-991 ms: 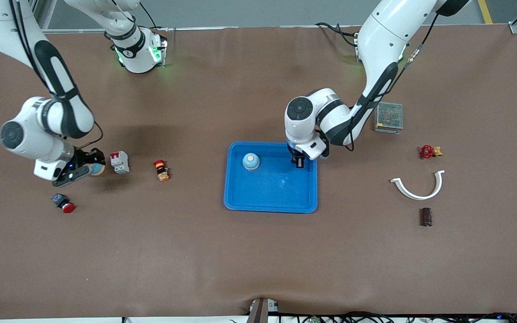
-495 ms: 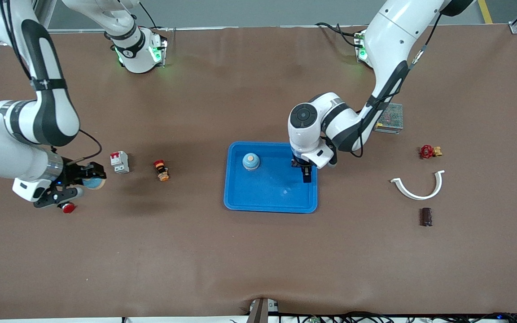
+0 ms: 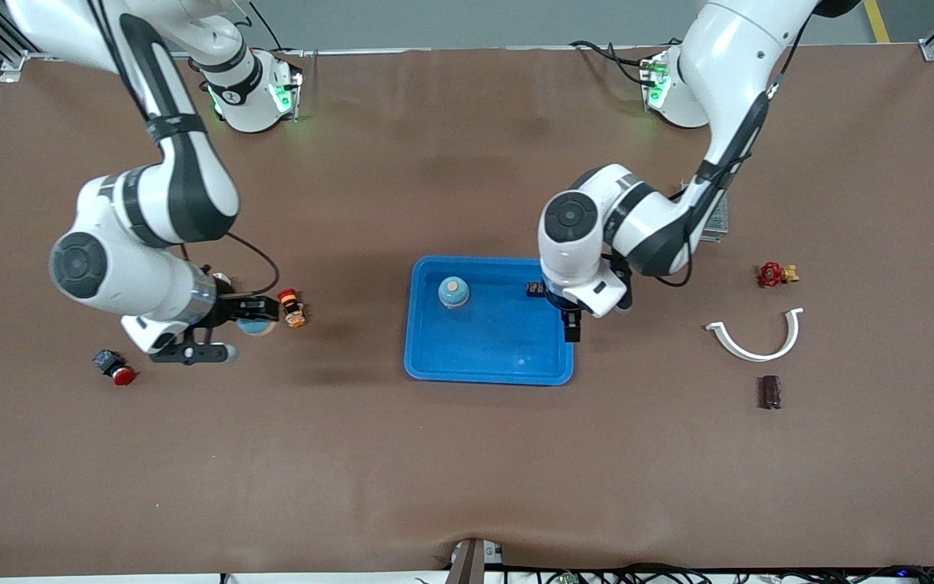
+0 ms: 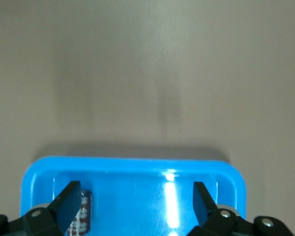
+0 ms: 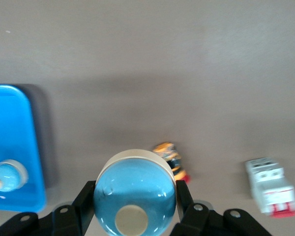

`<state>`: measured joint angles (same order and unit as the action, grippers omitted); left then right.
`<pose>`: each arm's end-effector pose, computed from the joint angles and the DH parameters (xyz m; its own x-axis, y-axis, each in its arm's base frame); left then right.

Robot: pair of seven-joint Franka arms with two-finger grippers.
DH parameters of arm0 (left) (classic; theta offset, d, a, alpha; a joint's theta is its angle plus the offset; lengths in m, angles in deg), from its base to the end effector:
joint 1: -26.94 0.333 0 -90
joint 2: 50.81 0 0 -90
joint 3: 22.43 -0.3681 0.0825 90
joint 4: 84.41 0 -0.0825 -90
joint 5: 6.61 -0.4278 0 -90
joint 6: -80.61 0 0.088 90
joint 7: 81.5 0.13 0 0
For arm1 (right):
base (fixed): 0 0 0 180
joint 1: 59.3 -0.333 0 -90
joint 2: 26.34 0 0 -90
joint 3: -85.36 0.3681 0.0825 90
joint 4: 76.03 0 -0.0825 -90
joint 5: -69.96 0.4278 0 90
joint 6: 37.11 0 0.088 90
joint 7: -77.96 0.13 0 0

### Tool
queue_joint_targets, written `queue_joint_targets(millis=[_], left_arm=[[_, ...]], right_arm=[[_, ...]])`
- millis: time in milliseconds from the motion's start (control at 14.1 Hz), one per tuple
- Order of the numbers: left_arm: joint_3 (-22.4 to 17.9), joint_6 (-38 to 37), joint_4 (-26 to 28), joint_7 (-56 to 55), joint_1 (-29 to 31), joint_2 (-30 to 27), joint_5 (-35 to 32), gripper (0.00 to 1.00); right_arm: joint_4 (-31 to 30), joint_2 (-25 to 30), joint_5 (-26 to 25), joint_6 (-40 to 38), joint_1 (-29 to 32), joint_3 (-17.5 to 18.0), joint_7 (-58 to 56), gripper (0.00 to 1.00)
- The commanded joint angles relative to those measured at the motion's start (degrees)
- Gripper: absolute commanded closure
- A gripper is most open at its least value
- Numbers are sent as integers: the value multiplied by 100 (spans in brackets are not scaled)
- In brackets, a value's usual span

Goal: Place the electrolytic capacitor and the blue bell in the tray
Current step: 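Release the capacitor in the tray while the right gripper carries the bell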

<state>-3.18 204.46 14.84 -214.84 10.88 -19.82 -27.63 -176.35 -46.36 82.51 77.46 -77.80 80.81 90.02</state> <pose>0.6094 -0.3786 0.2719 0.0364 0.9895 0.1398 0.9990 -0.0399 0.0224 0.6641 0.1877 0.3694 0.9891 -0.0548 -0.1369 -0.0735 -0.9881 -0.1354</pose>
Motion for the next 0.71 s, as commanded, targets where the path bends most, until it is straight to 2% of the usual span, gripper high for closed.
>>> queue_joint_targets(millis=[0, 425, 637], left_arm=[[53, -431, -257, 738, 339, -102, 309, 0], [27, -432, -319, 2152, 1175, -111, 283, 0], [18, -441, -310, 3259, 1526, -120, 274, 0]], right_arm=[[424, -255, 134, -14, -521, -72, 953, 42], [1198, -984, 64, 346, -1585, -81, 2843, 44], [1357, -1301, 46, 706, -1919, -99, 3302, 44]])
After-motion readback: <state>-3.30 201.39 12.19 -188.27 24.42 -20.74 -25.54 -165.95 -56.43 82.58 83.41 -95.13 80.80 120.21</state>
